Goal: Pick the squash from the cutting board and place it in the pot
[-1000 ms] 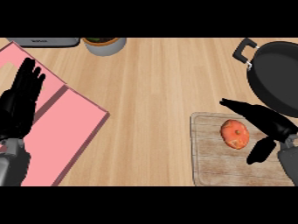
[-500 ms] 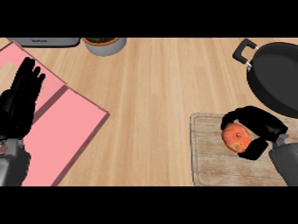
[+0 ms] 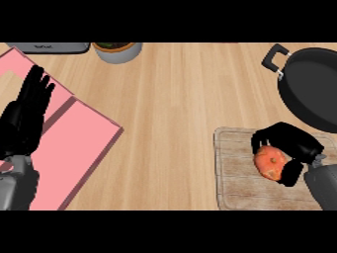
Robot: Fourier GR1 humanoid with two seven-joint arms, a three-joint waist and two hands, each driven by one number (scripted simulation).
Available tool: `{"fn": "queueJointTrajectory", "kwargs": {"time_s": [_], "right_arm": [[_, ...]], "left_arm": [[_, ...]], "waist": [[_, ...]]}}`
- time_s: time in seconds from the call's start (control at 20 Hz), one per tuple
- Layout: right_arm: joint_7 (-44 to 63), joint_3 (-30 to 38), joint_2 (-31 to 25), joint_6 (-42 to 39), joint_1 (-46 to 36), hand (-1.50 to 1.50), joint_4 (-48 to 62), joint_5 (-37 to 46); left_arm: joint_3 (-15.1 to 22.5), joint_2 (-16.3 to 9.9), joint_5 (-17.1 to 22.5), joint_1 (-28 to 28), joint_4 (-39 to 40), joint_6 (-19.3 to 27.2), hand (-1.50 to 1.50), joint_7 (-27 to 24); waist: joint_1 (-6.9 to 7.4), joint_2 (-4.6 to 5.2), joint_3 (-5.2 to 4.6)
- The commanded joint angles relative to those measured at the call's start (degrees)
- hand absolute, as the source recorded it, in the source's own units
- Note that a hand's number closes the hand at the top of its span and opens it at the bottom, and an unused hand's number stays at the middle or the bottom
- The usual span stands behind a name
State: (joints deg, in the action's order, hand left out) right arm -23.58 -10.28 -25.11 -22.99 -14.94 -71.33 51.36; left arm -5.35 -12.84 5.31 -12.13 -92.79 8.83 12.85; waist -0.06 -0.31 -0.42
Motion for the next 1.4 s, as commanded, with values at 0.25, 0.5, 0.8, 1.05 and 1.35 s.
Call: {"fn": "queueJointTrajectory", "kwargs": {"time_s": [0.25, 0.5, 0.8, 1.05, 1.35], "right_arm": [[-29.3, -9.2, -18.8, 7.0, 23.7, 1.5, -20.5, 2.4], [-37.9, 3.1, -27.5, 13.7, 37.0, 1.5, -27.6, -8.8], [-38.1, 17.1, -24.0, 9.1, 39.8, 1.5, -28.5, -34.2], [-35.6, 29.8, -25.6, 4.9, 40.8, 1.5, -27.8, -50.3], [-25.6, 37.2, -29.5, -0.3, 33.8, 1.5, -21.5, -61.3]], "left_arm": [[-3.2, -1.7, 0.7, 3.4, -1.2, 0.2, 0.0, 0.1], [-2.5, -1.6, 0.5, 3.0, -3.0, 0.2, 0.0, 1.9], [-2.7, -1.2, 0.9, 2.0, -2.8, 0.4, 0.0, 1.5], [-1.6, -0.6, 0.6, 1.8, -4.6, 0.8, 0.0, 3.4], [-0.7, 0.5, -0.6, 1.1, -1.4, 0.1, 0.0, 0.3]], "waist": [[-4.3, -0.92, 0.39], [-3.17, -0.31, 0.39], [-3.68, -0.17, 0.41], [-2.09, -0.06, 0.42], [-0.15, 0.37, 0.41]]}}
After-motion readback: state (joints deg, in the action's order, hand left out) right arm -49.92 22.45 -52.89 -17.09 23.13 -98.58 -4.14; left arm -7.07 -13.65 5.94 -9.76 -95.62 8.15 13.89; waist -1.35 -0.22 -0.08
